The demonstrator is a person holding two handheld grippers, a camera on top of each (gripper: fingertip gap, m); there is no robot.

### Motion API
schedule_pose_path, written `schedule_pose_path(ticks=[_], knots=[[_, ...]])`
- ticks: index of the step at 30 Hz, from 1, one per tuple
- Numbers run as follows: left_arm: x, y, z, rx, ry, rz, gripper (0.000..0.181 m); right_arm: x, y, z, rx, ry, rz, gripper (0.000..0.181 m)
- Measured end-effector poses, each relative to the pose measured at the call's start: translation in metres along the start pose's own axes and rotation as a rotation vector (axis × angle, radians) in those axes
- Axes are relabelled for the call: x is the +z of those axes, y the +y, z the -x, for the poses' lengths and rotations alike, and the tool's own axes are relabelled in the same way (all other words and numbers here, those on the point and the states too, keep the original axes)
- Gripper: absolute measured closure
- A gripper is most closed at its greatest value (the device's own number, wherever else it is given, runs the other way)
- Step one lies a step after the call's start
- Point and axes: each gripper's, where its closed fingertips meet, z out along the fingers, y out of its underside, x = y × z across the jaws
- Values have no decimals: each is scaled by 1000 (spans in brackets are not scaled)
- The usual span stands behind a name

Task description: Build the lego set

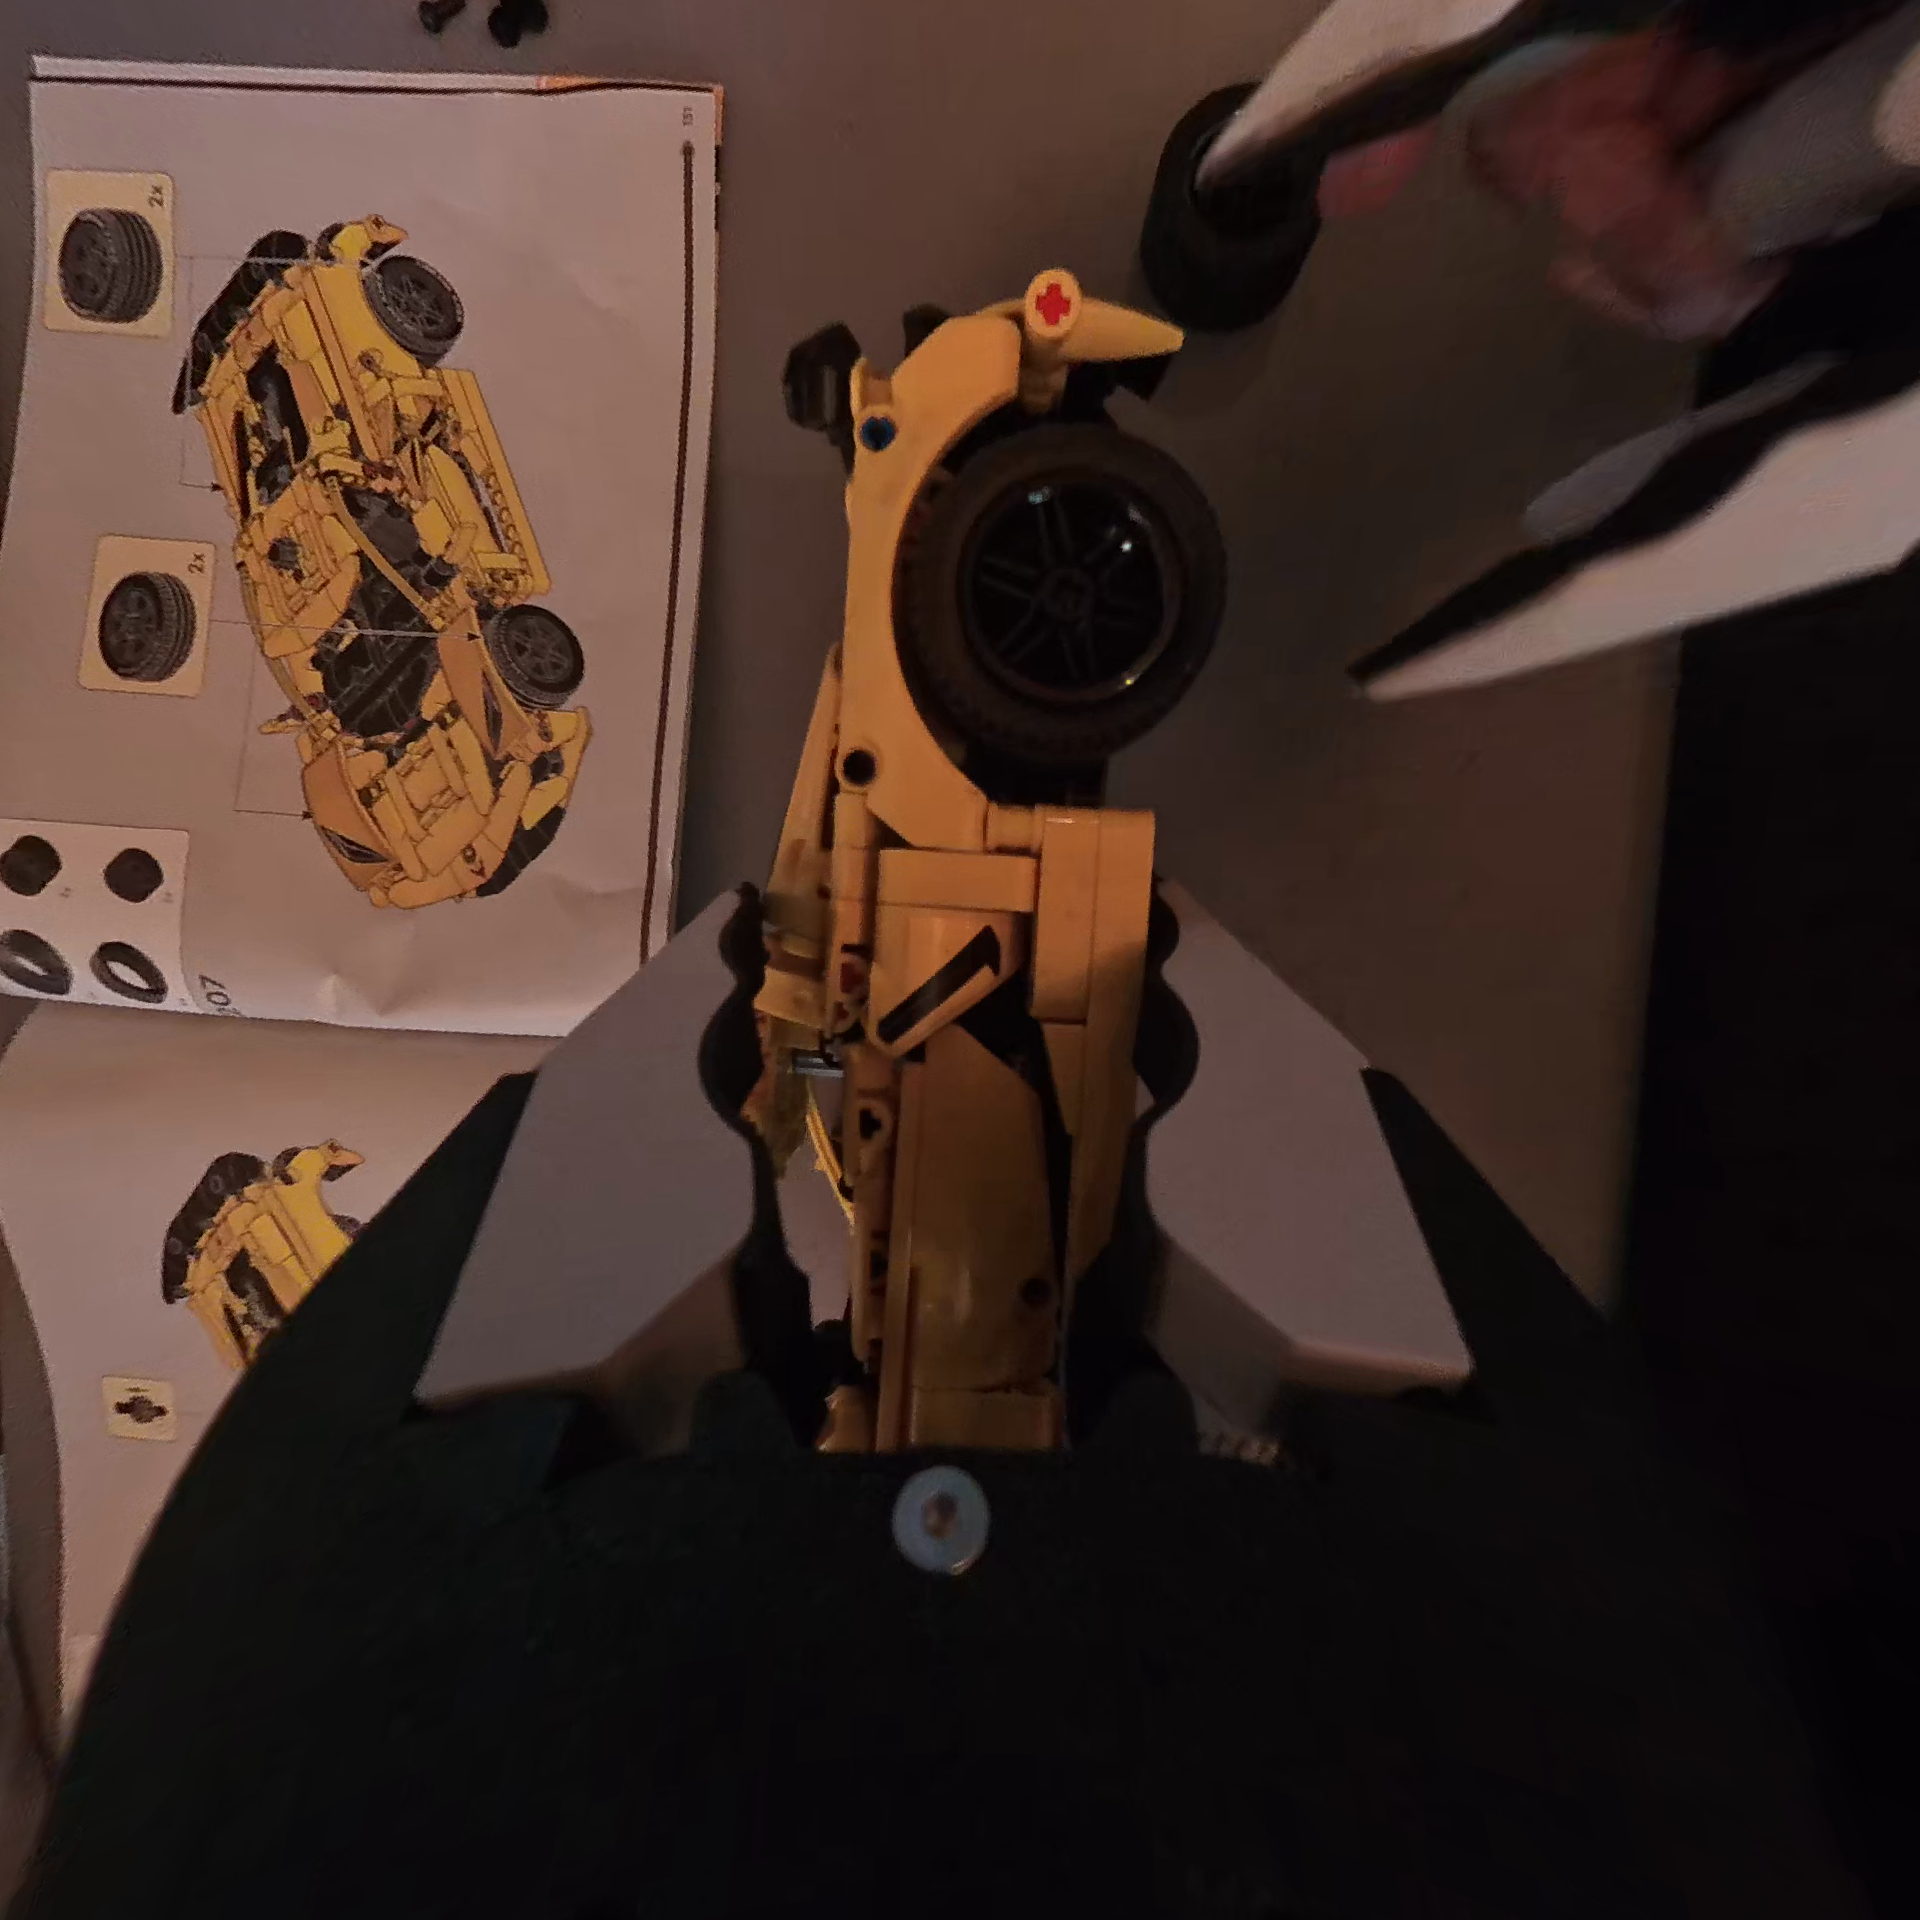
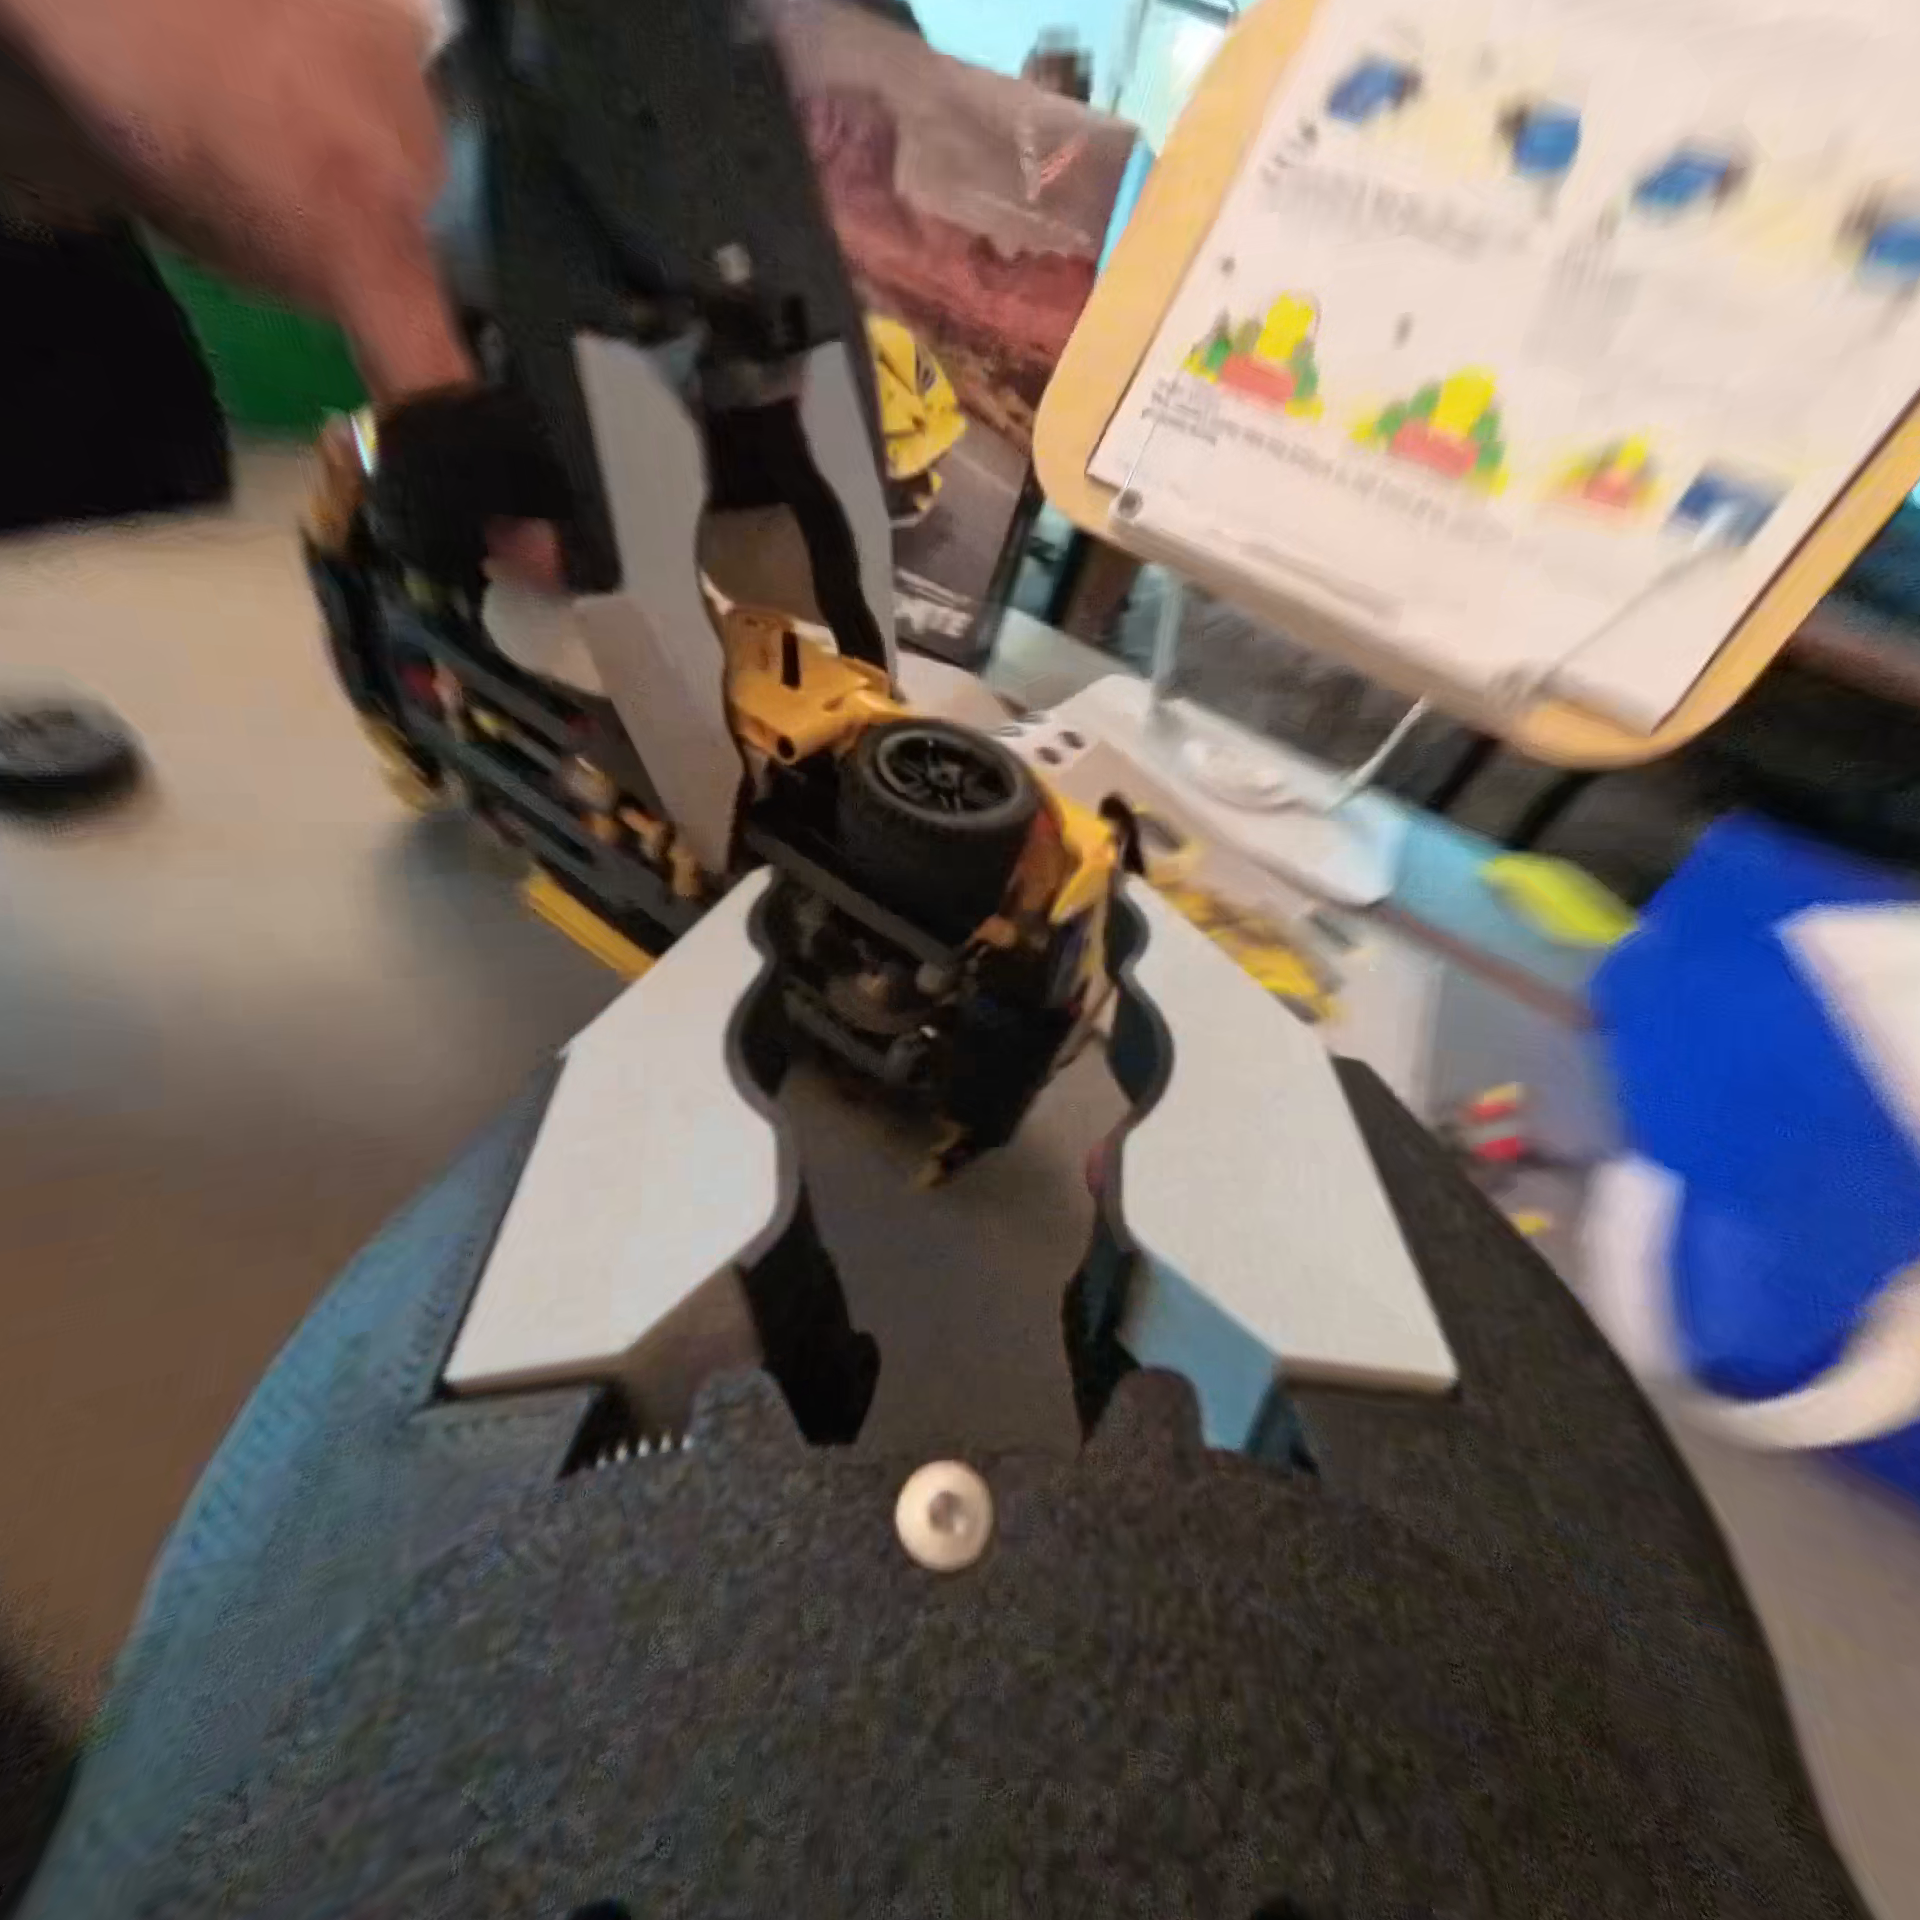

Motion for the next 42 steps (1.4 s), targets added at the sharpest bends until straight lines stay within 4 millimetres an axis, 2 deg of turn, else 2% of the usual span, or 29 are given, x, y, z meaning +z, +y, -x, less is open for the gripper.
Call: schedule_pose_path(ticks=[1,2,4,8,12,18,20,23,26,28,30,33,35,38,40,42], knots=[[0,0,0,2,-6,7,108,-1,5,5,115,-75,-3,123],[0,1,-1,5,-11,18,108,-2,6,8,159,-126,12,124],[0,2,-2,18,-21,36,109,0,11,-1,189,-112,38,131],[-1,2,-2,15,-24,33,109,5,22,-10,271,-110,80,125],[-6,-1,-1,7,-36,-6,109,5,28,-12,325,-123,101,125],[-19,4,-2,16,-74,24,108,7,35,-14,348,-123,132,129],[-37,-4,-8,-11,-45,-61,108,7,36,-13,337,-121,137,129],[-87,-8,-4,-75,-79,-255,108,6,35,-14,325,-113,133,130],[-141,11,4,-155,-185,-473,108,6,35,-16,329,-105,128,133],[-156,36,-3,-173,-226,-559,108,6,36,-17,337,-99,128,135],[-154,62,-13,-169,-292,-574,109,6,38,-19,344,-88,139,139],[-133,87,-29,-196,-338,-567,115,6,39,-20,348,-85,138,139],[-122,88,-33,-199,-363,-589,134,7,38,-20,348,-85,136,141],[-120,76,-28,-173,-429,-657,154,7,40,-19,343,-88,145,143],[-119,71,-20,-159,-468,-657,162,7,40,-20,340,-87,146,143],[-108,73,-18,-156,-454,-598,163,7,40,-21,343,-85,145,143]])
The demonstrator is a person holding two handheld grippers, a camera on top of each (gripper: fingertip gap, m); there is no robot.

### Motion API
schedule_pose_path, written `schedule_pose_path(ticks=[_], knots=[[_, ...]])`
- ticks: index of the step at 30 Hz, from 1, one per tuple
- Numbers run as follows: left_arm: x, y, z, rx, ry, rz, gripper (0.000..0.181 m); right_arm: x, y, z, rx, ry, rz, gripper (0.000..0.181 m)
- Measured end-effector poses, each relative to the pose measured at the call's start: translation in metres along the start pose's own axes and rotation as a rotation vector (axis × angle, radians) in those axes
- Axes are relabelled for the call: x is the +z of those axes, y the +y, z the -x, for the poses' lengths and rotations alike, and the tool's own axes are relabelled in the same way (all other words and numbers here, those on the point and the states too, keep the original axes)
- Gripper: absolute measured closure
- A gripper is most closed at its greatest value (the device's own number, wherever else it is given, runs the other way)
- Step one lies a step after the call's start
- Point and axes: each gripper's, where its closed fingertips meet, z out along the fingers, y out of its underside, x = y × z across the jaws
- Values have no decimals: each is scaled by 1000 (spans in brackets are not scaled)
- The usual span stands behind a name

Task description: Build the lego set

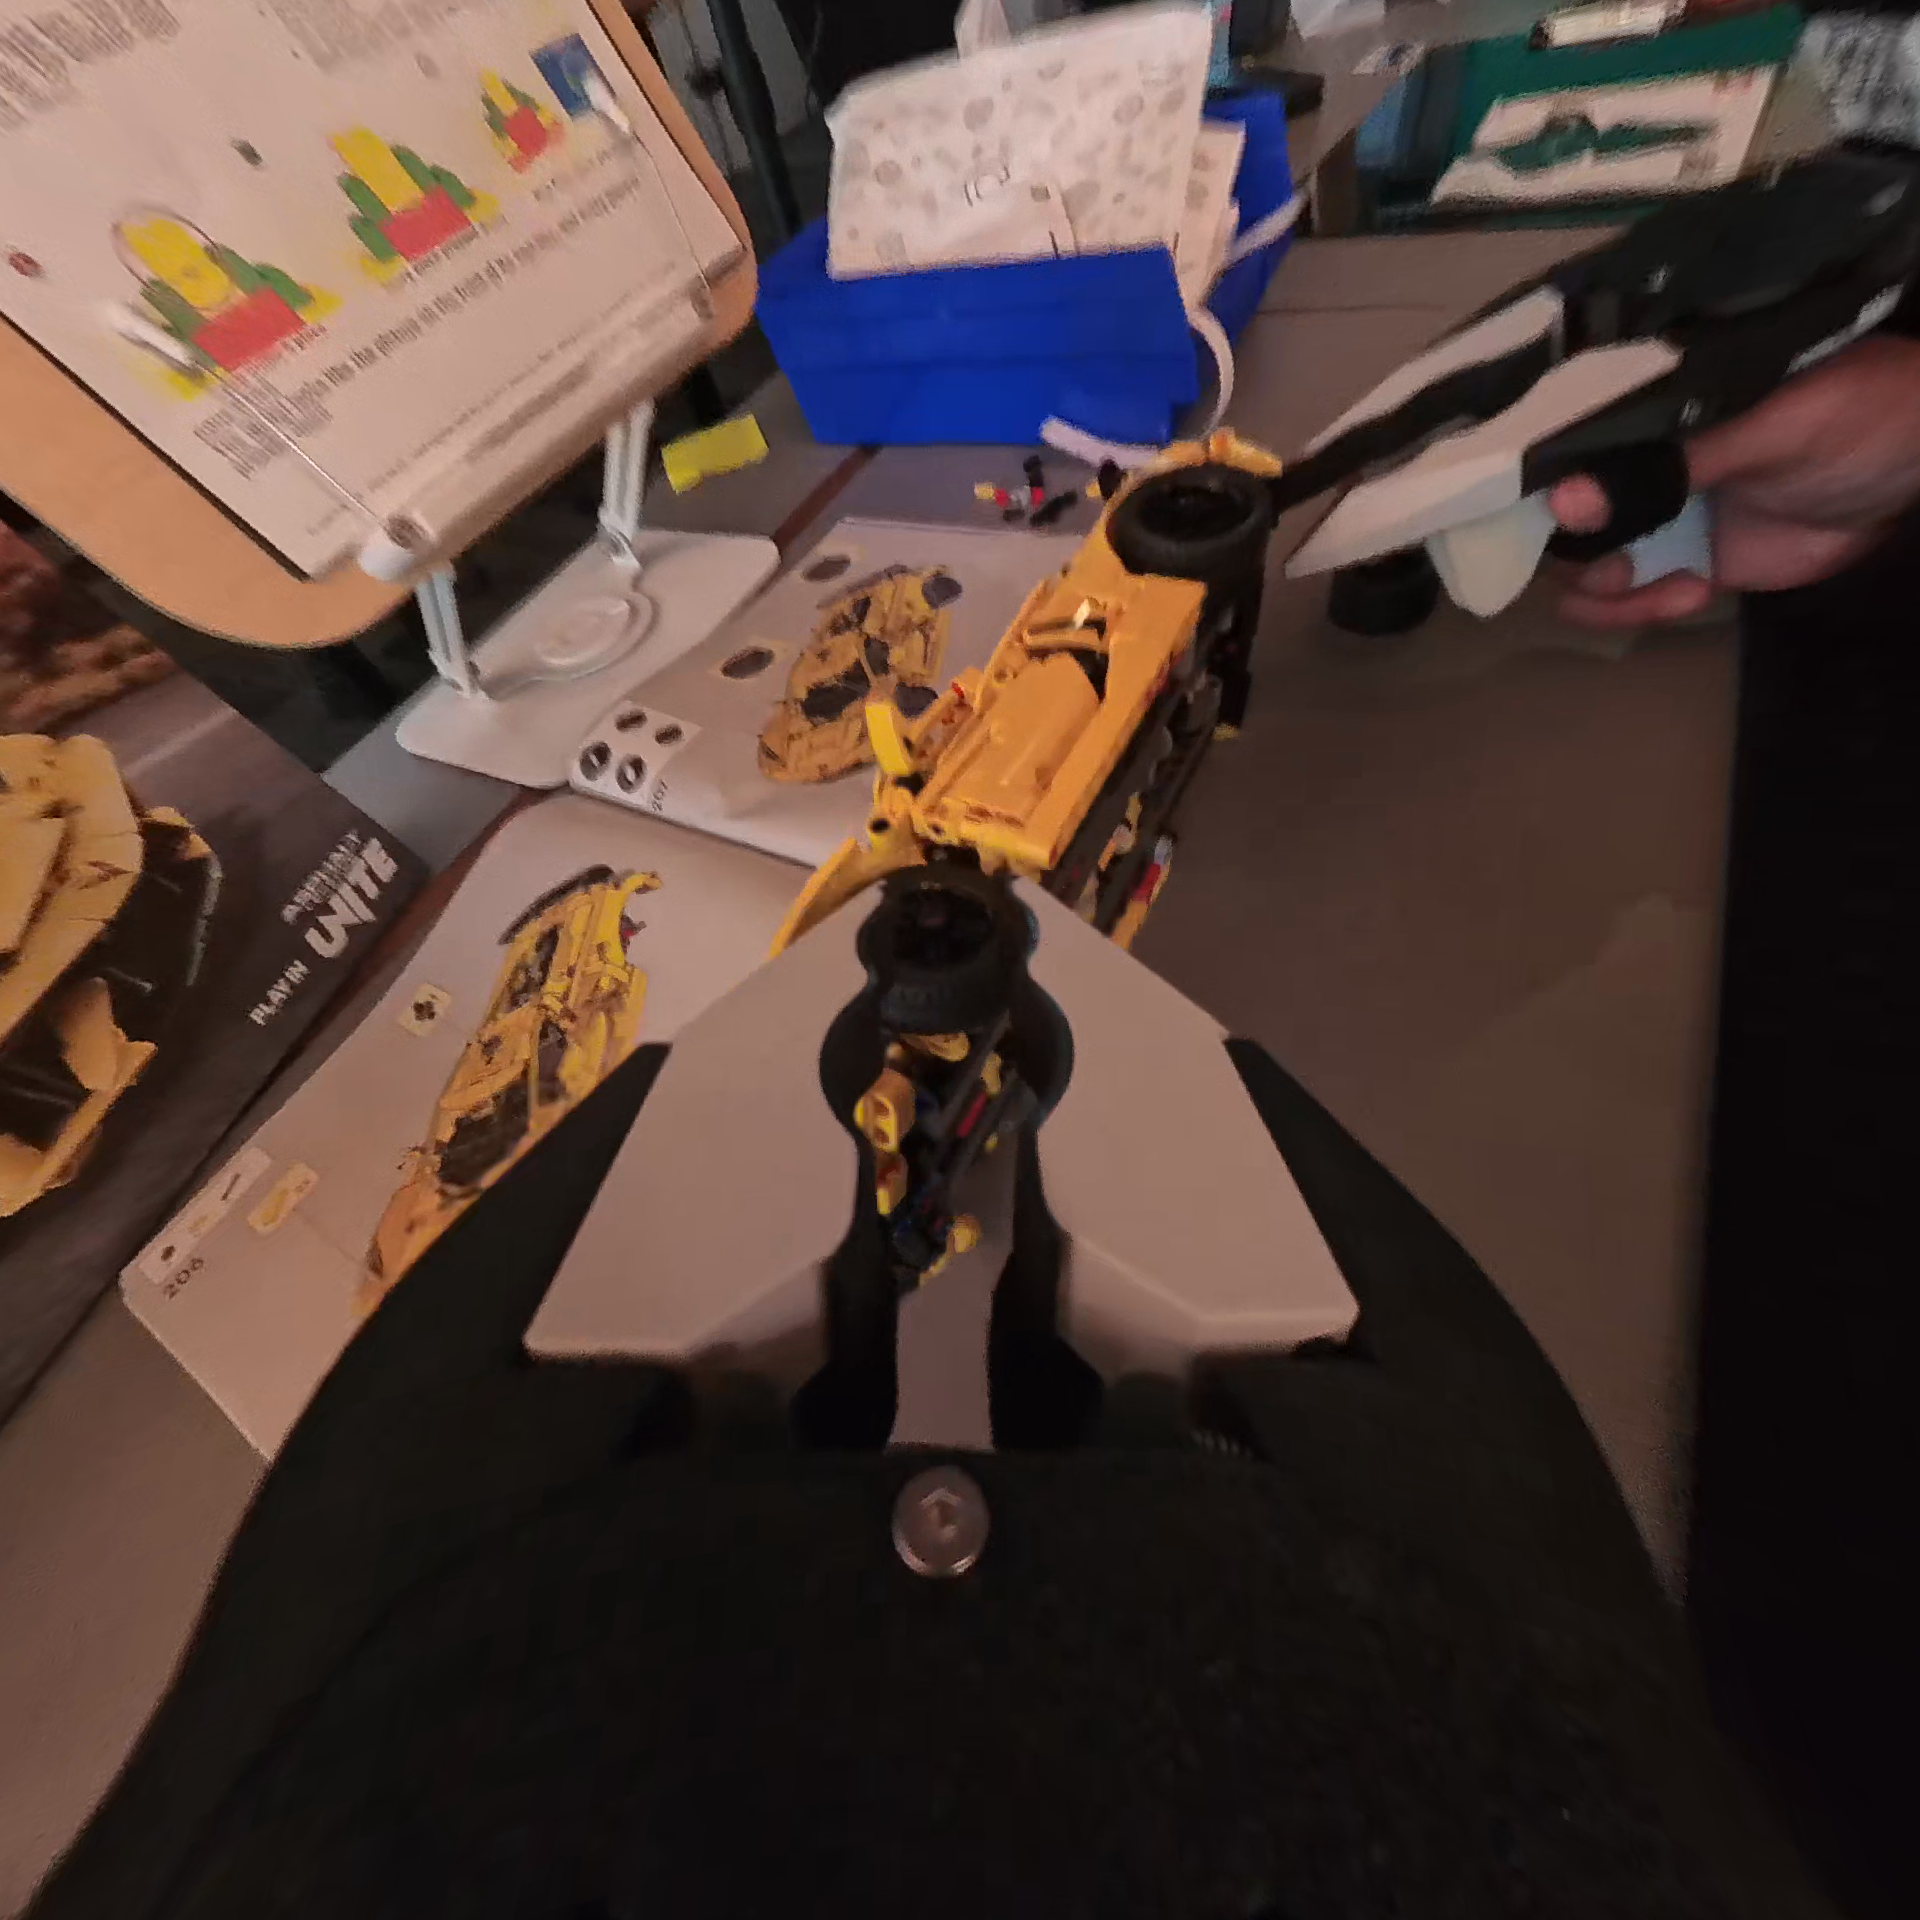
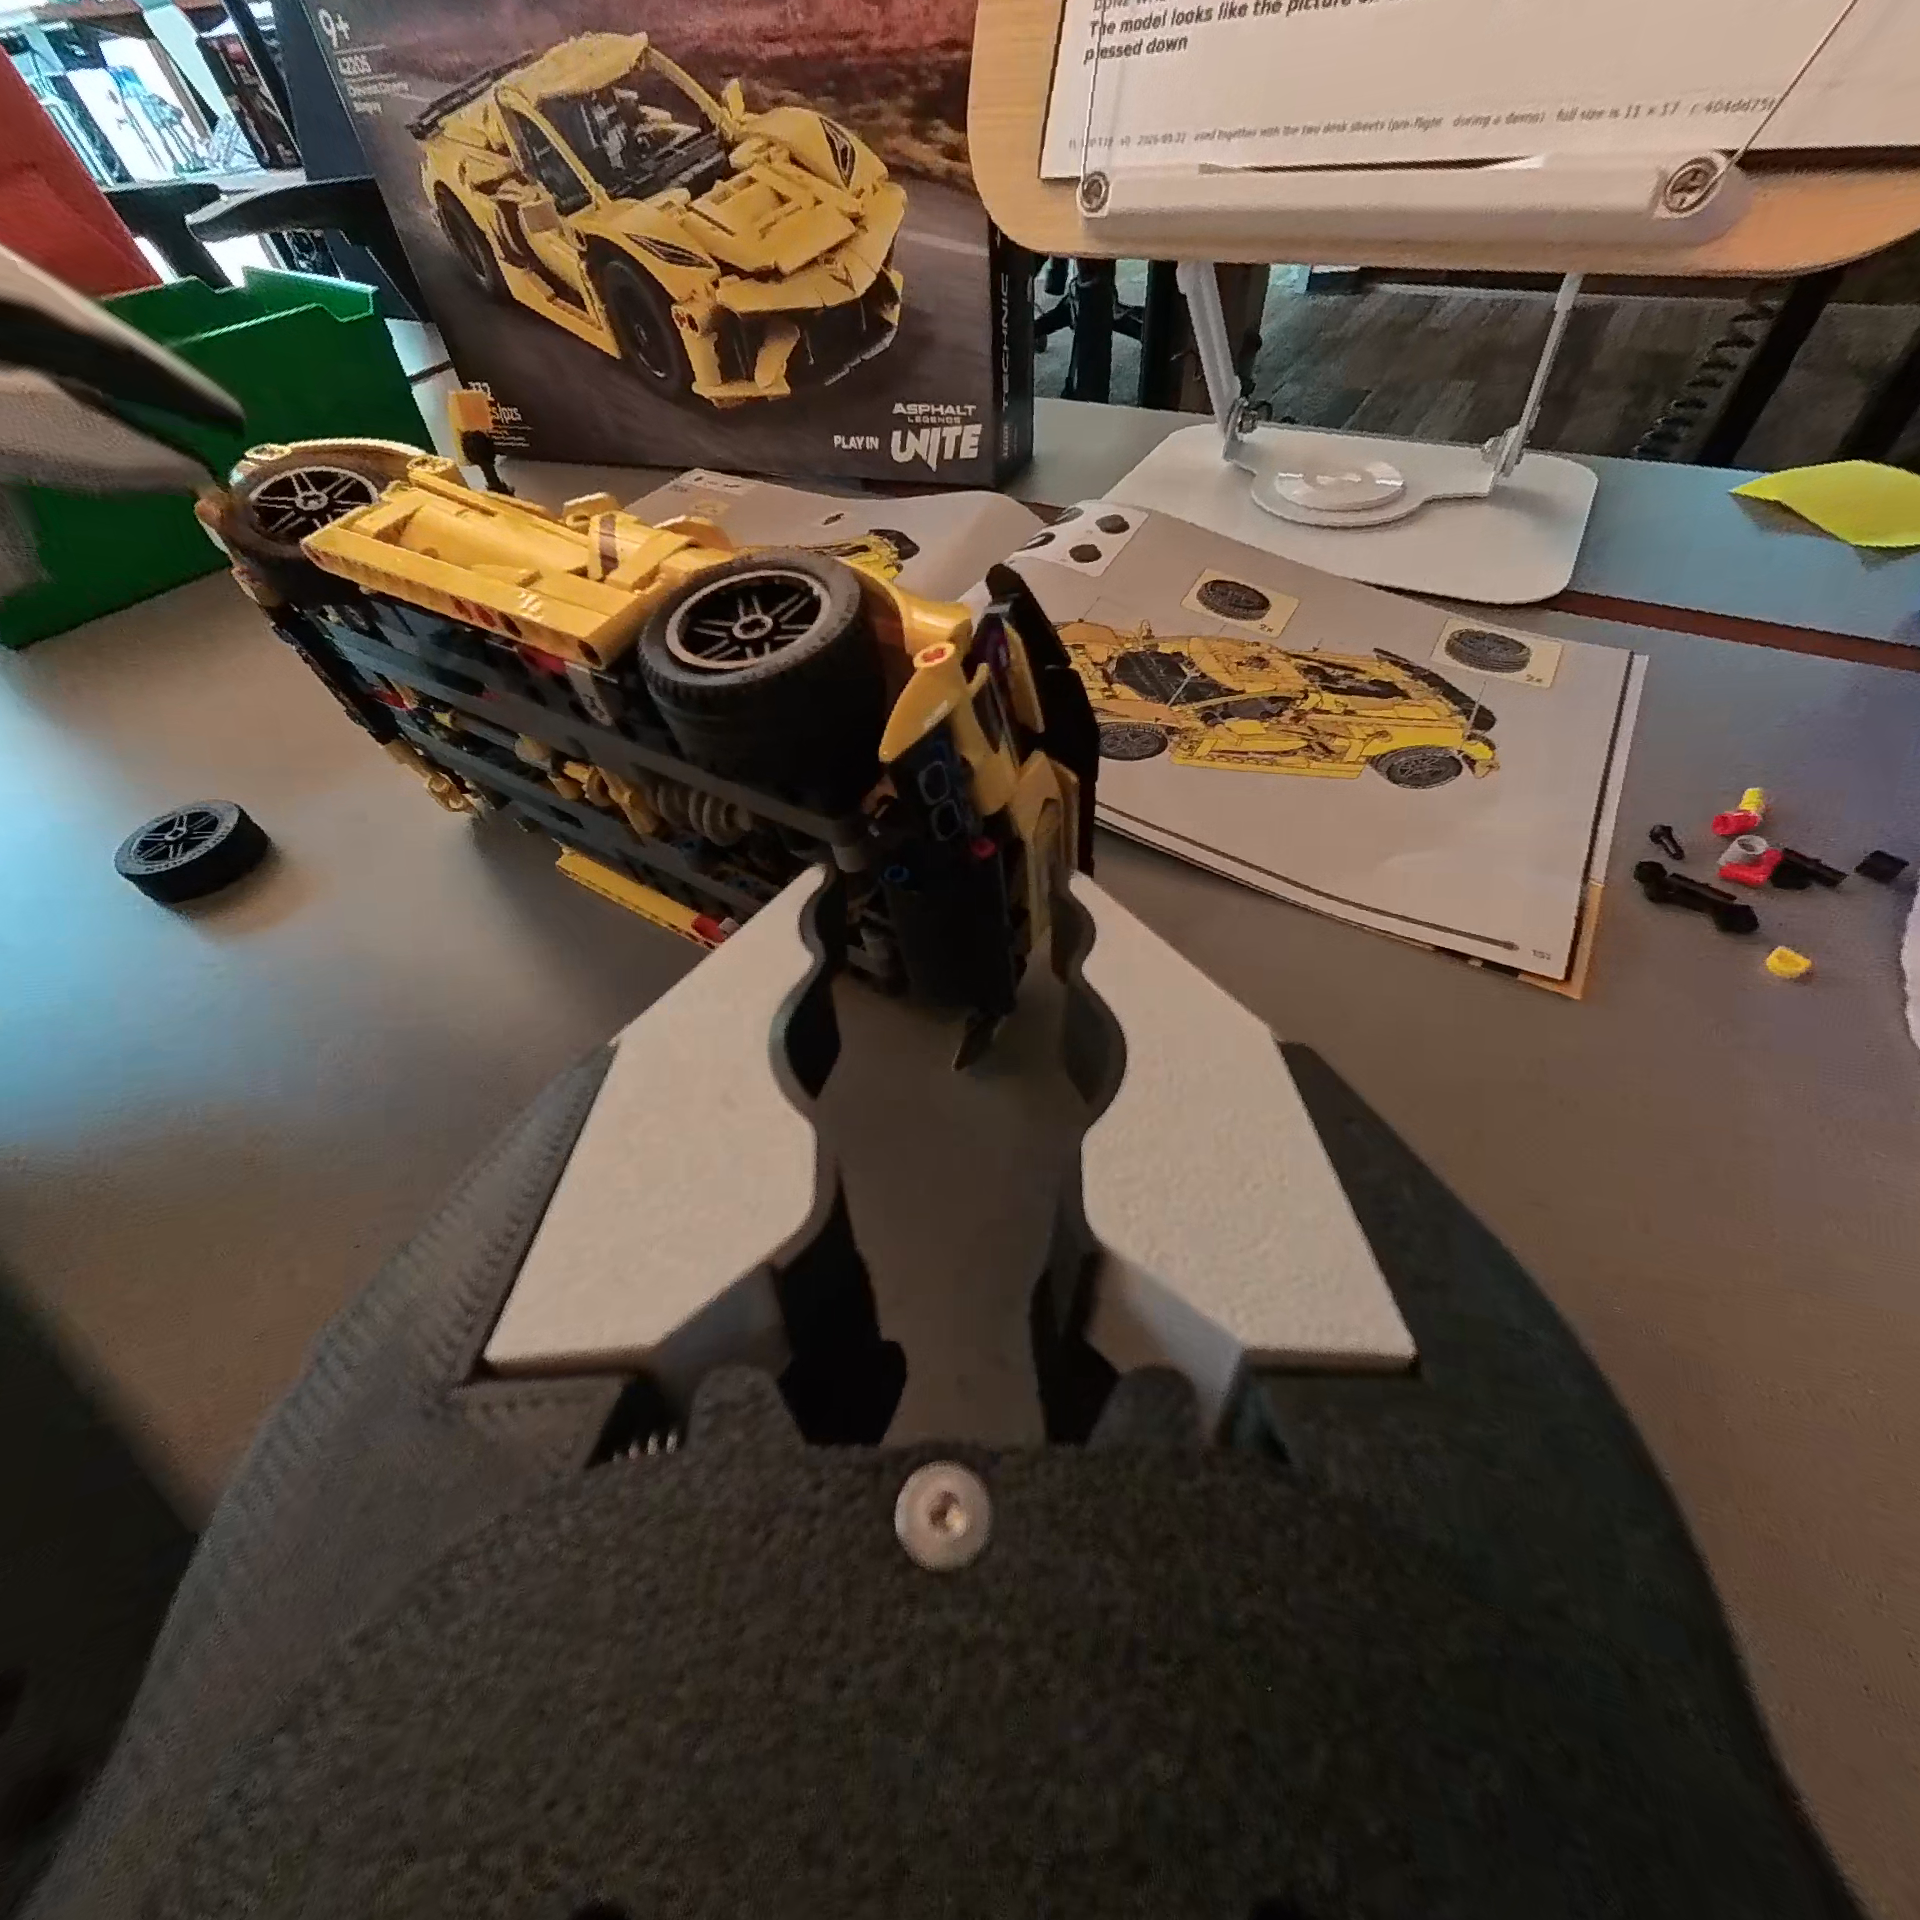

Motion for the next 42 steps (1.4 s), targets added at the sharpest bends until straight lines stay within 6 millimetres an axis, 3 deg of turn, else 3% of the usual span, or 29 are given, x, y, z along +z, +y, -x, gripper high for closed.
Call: schedule_pose_path(ticks=[2,11,15,17,19,21,25,28,35,38,42], knots=[[5,15,-4,3,22,84,167,0,-1,0,9,-7,-6,143],[-1,13,-1,-40,12,70,168,0,-1,5,31,-39,-7,145],[2,-35,-16,29,99,-4,142,0,-2,3,48,-39,-10,145],[17,-34,-24,185,149,162,130,-1,-2,2,62,-44,-11,145],[38,-28,-19,327,149,340,105,-1,-2,1,73,-44,-13,146],[58,-22,-24,354,230,469,96,-2,-2,0,87,-45,-15,146],[78,2,-26,411,340,748,95,-4,-1,-4,125,-47,-13,147],[84,6,-33,354,400,880,98,-5,-2,-6,148,-46,-19,150],[86,22,-38,425,353,998,114,-6,-1,-5,189,-77,-16,152],[89,23,-31,457,325,1043,133,-2,8,1,210,-111,35,152],[87,20,-33,440,334,1013,135,3,18,2,230,-133,80,141]])
